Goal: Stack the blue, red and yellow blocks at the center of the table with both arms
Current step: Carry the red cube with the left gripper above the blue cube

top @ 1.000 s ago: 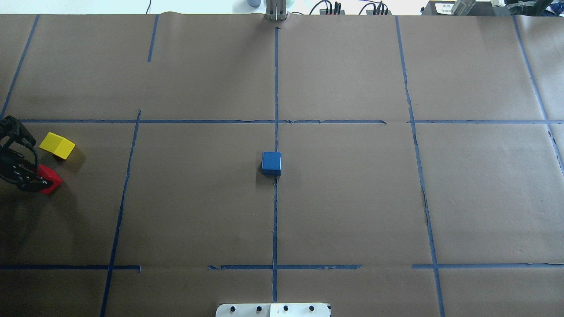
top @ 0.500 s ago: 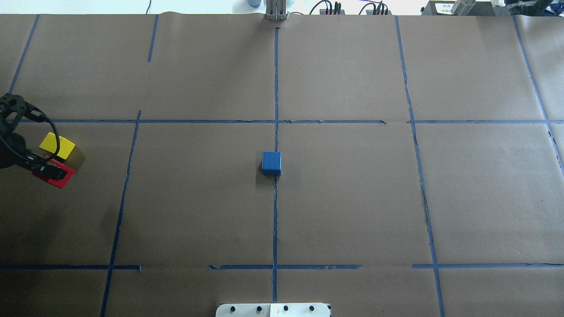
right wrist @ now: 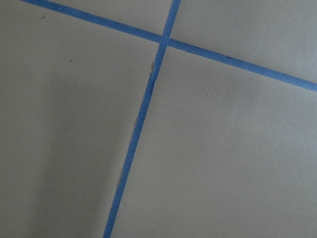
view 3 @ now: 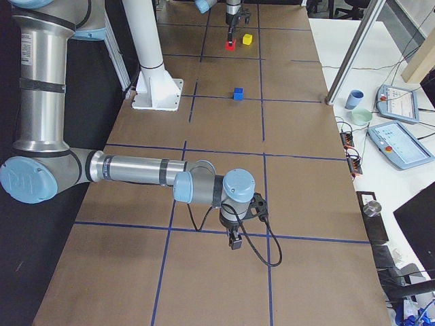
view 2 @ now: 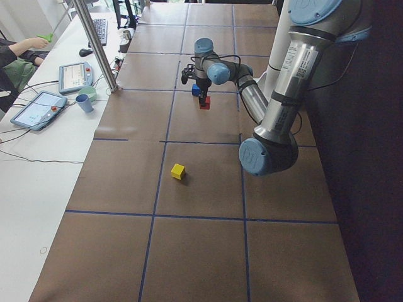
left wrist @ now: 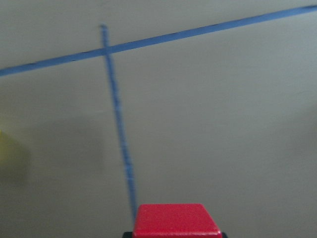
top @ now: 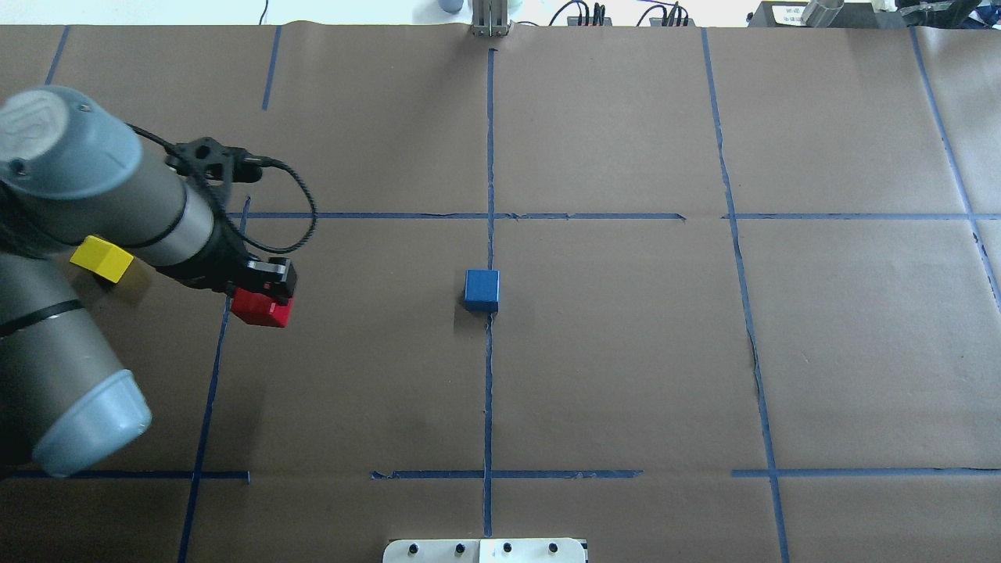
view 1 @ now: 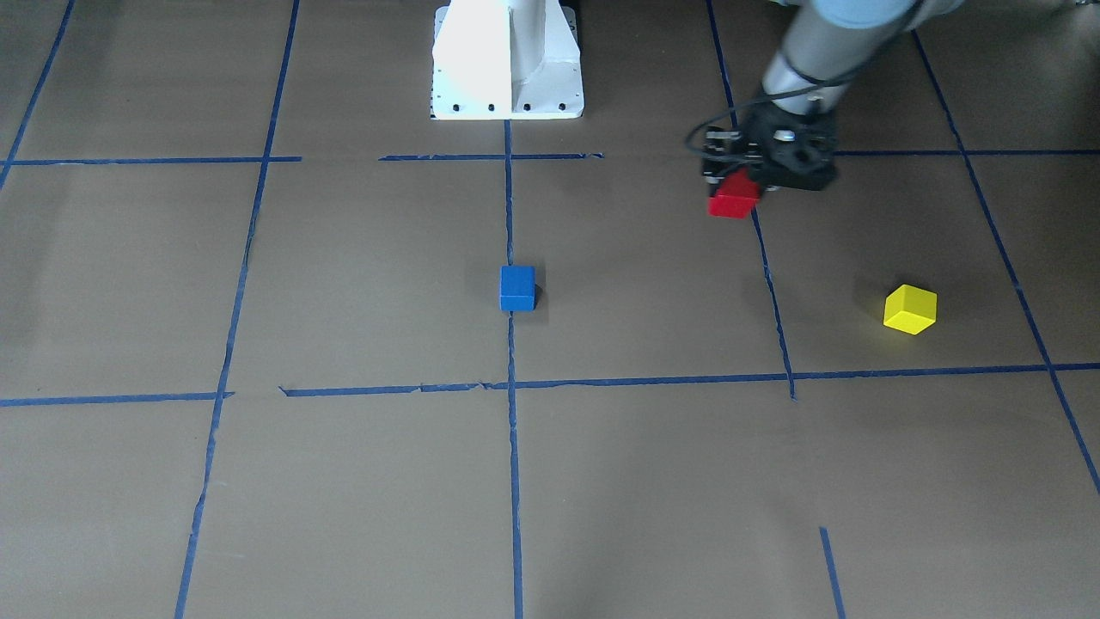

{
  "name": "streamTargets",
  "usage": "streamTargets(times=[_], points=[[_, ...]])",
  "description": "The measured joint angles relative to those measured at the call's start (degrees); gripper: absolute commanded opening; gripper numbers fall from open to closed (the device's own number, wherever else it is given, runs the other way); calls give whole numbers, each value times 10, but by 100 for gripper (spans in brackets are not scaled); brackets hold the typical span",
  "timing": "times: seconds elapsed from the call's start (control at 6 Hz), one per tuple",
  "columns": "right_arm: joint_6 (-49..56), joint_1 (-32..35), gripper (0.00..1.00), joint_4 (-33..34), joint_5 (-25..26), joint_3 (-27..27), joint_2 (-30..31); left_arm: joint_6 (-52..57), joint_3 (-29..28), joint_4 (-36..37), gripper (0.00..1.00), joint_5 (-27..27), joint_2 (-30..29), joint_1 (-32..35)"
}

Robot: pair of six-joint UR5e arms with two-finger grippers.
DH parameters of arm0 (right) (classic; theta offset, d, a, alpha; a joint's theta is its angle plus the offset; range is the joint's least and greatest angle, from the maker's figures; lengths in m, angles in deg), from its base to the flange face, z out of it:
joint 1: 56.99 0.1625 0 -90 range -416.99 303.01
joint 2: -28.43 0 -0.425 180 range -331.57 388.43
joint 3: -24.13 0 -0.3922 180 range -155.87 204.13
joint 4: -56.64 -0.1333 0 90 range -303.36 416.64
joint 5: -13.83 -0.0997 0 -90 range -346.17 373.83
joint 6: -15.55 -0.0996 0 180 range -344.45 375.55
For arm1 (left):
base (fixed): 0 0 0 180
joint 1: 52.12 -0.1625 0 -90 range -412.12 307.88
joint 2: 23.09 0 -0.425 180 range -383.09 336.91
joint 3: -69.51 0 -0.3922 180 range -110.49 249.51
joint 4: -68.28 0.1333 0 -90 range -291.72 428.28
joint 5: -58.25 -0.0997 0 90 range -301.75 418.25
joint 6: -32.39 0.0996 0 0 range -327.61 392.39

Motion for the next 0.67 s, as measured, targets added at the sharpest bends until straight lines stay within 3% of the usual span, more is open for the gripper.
streamTargets(times=[0.33, 0.67], points=[[-36, 0, 100, -2, 0, 3, -2, -87, -117, 22, 6, -41, -153, -34], [-40, 0, 100, -2, 0, 3, -2, -117, -243, 6, 7, -65, -250, -53]])
